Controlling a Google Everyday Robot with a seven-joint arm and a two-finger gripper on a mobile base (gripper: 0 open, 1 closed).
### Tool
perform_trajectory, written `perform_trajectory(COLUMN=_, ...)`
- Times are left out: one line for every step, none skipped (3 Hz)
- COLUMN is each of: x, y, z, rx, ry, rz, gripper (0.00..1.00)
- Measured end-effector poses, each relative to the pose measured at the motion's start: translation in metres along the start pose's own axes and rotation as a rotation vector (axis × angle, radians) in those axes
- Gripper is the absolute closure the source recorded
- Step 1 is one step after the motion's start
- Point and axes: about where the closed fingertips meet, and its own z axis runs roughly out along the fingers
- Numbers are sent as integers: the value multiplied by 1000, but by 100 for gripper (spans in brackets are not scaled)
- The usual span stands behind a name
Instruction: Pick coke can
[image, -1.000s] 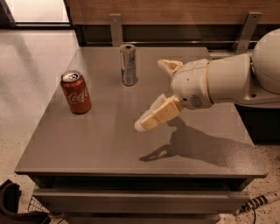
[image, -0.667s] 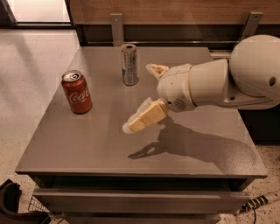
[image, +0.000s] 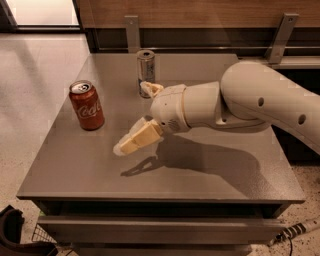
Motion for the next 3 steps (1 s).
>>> perform_trajectory(x=-6, y=1, z=25, rx=-29, ry=-47, rz=10, gripper=0)
perform_trajectory(x=-10, y=-6, z=48, rx=-43, ry=-81, rz=16, gripper=0)
perform_trajectory(x=-13, y=-23, z=68, rx=-35, ry=-122, rz=19, gripper=0)
